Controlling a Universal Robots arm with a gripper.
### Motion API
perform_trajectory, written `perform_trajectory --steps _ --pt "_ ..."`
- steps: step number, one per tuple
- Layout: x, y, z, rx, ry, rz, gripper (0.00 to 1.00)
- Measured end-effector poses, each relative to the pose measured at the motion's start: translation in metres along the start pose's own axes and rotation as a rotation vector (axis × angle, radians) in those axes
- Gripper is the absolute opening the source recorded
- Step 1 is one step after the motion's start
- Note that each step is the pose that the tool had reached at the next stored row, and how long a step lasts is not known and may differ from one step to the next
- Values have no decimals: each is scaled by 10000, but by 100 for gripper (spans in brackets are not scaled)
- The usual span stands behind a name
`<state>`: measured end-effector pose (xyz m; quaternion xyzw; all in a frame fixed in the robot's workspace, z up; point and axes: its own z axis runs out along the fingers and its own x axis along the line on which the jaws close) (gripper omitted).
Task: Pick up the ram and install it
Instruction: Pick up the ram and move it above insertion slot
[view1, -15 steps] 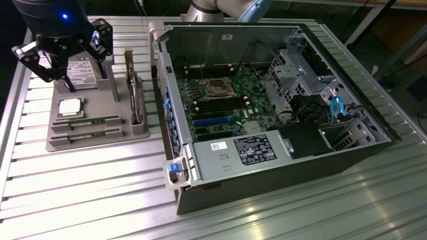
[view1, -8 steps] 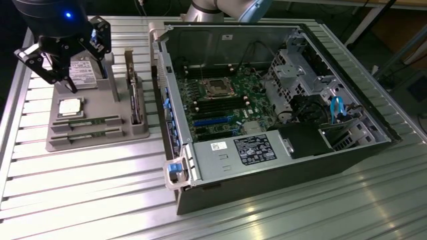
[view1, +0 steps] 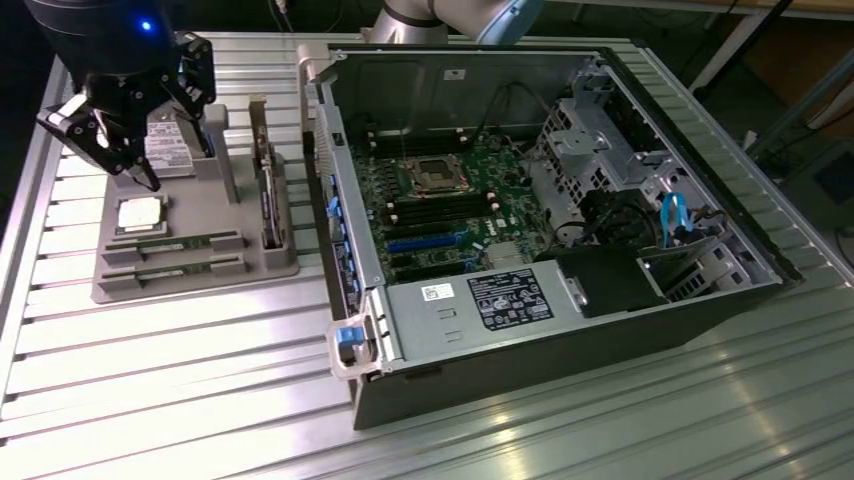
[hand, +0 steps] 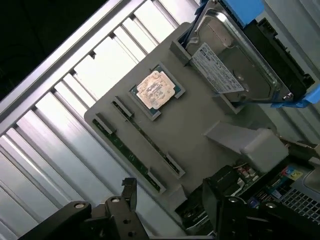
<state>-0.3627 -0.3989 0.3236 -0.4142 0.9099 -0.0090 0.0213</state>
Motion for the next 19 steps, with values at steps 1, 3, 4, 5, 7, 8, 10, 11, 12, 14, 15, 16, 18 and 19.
perform_trajectory --steps 1,3,4,5,7,8,10,11,12,14,15,16,18,19 --pt "0 0 1 25 30 -251 64" --pt "0 0 3 68 79 -841 64" --pt "0 0 4 86 100 -1141 64" --pt "0 0 5 98 112 -1355 64" --pt "0 0 8 131 144 -2064 64" --pt "0 0 8 144 159 -2386 64" --pt "0 0 10 166 176 -3045 64" --pt "0 0 10 181 189 -3585 64" --pt "0 0 11 191 195 -3946 64" --pt "0 0 13 209 206 -4531 64" --pt "0 0 13 215 212 -4741 64" --pt "0 0 14 221 217 -4889 64" --pt "0 1 14 222 218 -4916 64" --pt "1 1 14 222 218 -4916 64"
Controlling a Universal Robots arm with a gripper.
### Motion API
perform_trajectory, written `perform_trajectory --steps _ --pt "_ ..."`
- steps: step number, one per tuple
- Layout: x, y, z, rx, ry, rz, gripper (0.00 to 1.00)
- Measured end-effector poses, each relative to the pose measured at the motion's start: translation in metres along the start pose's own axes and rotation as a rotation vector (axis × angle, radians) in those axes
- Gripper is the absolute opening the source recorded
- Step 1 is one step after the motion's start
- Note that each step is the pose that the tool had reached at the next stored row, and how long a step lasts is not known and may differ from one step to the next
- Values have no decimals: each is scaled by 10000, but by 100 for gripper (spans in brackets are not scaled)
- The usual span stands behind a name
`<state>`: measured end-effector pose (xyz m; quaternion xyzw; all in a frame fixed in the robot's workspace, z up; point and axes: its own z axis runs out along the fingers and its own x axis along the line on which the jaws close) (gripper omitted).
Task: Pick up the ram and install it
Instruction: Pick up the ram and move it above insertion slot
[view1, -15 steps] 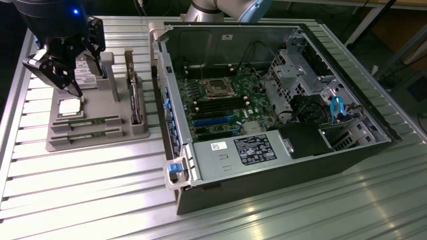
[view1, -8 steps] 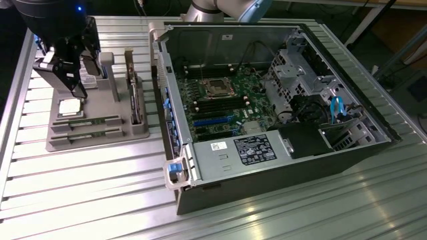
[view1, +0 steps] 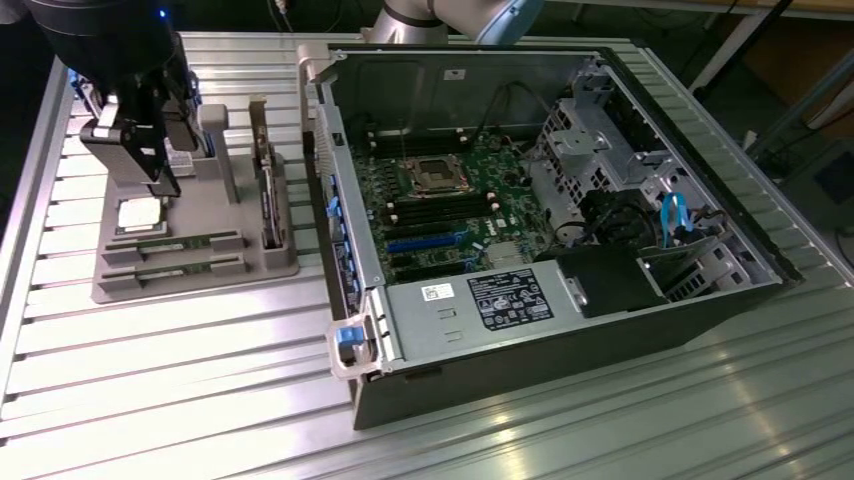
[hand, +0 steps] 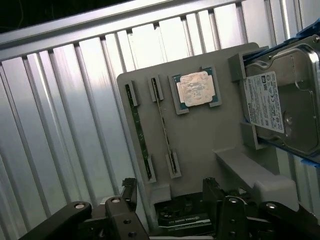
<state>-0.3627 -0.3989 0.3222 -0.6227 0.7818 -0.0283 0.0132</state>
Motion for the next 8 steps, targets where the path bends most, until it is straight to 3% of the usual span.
perform_trajectory --steps 5,8 --pt "0 0 0 12 -21 -601 64" --pt "0 0 0 14 -21 -669 64"
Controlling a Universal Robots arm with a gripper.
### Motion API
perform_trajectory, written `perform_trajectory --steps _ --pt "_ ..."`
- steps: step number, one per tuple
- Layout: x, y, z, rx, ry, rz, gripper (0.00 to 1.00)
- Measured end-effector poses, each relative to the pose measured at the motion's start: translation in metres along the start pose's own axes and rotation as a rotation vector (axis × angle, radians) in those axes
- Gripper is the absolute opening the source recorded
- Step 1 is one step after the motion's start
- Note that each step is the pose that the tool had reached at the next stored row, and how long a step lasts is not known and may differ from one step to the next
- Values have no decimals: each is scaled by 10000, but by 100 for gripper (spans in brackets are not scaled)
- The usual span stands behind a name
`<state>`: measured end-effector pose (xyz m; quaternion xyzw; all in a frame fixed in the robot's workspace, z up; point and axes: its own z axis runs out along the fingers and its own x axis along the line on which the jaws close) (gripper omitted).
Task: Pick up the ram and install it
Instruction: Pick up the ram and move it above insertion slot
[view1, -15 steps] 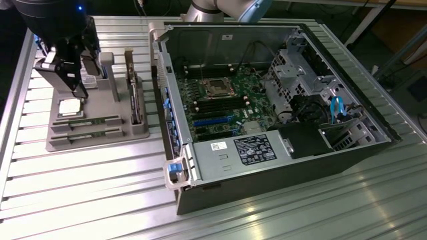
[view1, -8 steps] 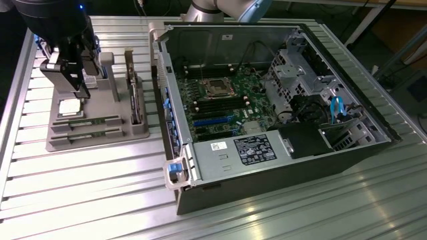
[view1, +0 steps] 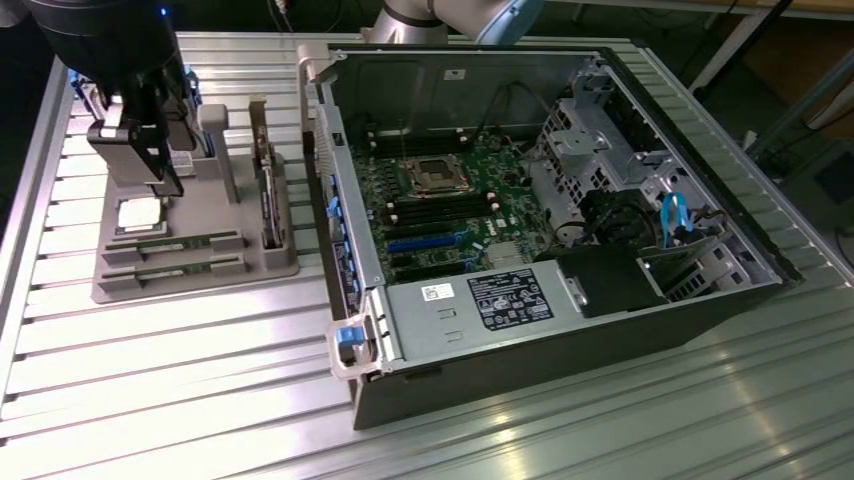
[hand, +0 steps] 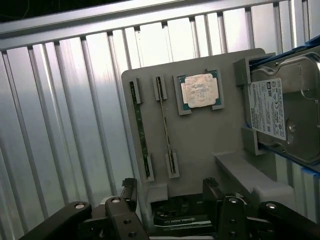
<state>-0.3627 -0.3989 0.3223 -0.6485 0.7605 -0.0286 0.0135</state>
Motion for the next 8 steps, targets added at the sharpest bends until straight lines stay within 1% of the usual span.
perform_trajectory --steps 1,2,3,4,8 --pt "1 0 0 -54 9 -6 64" --pt "0 0 -1 -157 27 -9 64" --pt "0 0 0 -282 47 -12 64" --pt "0 1 1 -318 52 -12 64" --pt "0 0 0 -320 53 -12 64"
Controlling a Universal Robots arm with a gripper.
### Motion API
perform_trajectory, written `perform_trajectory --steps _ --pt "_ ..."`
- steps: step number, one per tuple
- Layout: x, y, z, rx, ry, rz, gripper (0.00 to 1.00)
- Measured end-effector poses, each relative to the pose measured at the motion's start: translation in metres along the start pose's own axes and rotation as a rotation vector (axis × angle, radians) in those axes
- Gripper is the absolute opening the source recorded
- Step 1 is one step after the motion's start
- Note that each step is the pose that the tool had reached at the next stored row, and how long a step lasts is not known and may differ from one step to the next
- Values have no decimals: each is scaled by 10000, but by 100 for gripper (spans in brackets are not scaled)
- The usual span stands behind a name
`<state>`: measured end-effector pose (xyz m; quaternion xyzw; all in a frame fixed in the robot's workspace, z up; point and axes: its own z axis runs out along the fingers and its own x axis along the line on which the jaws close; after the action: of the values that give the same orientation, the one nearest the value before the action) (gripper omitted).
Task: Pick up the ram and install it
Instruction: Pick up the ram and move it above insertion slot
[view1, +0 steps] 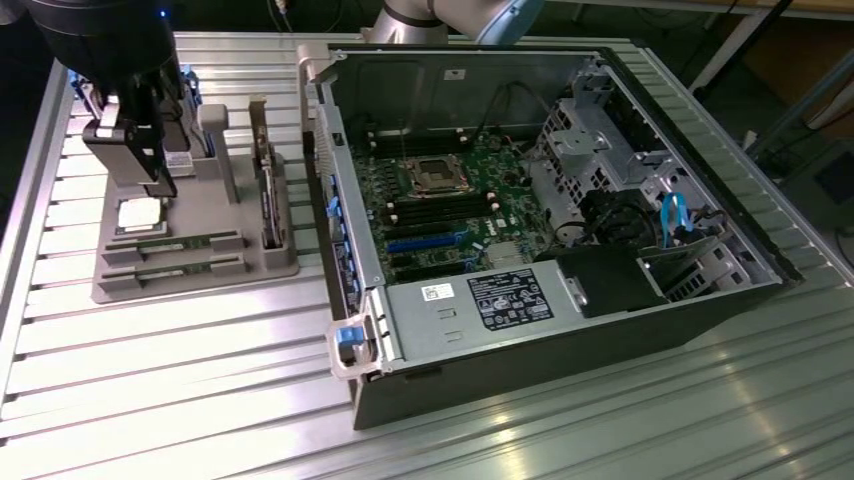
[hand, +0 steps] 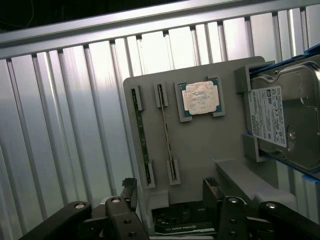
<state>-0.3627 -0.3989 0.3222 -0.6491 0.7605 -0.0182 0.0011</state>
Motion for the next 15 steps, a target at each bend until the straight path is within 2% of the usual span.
perform_trajectory --steps 6,10,15 --pt "-2 2 79 4 29 -1 64" --pt "-3 4 147 11 79 -2 64" --pt "-6 7 252 31 199 -5 64"
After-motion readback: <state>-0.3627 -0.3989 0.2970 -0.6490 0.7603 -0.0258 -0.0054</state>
